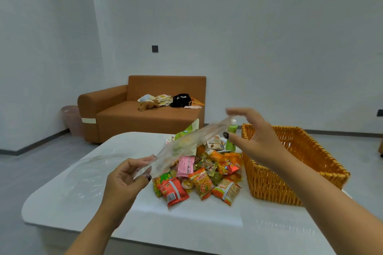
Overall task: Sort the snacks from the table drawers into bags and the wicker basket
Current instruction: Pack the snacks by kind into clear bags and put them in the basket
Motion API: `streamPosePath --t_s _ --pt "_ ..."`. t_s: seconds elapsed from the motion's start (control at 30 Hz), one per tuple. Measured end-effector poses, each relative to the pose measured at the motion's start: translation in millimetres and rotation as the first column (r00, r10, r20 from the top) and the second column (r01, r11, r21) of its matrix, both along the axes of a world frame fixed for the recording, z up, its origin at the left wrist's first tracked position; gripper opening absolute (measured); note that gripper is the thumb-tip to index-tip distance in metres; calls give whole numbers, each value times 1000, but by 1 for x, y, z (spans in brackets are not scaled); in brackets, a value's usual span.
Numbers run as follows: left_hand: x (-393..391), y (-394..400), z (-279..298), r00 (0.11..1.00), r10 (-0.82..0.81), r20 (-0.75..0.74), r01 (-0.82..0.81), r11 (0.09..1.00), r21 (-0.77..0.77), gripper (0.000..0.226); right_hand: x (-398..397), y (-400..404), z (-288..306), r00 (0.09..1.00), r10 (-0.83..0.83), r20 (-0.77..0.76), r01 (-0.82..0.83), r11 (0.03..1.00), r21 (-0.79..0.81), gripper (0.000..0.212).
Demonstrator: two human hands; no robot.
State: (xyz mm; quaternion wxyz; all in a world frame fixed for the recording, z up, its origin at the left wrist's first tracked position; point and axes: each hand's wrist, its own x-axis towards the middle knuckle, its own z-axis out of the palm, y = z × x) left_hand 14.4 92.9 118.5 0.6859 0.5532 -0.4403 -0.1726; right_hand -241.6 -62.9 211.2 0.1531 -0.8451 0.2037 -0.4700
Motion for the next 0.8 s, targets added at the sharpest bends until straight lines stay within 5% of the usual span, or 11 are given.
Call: streamPosePath --t_s 0.1,0.2,0.47,0.63,0.8 --pt "0 -2 -2 995 101 -3 -101 994 -34 19 -3 0 -1 994 46 -102 -53 996 -67 24" --pt "6 -6 -2 966 256 41 -253 965 -65 20 -4 2 -3 990 83 -118 -91 994 -66 26" --pt "17 -1 -1 873 440 208 -419 897 -140 25 14 4 1 963 242 -120 -160 869 469 45" --pt "17 -1 -8 837 437 329 -391 899 -198 29 32 -2 -3 987 148 -60 -31 546 837 26" --pt "23 -7 -23 674 500 544 -373 866 -334 31 47 3 -24 998 49 36 -46 212 976 18"
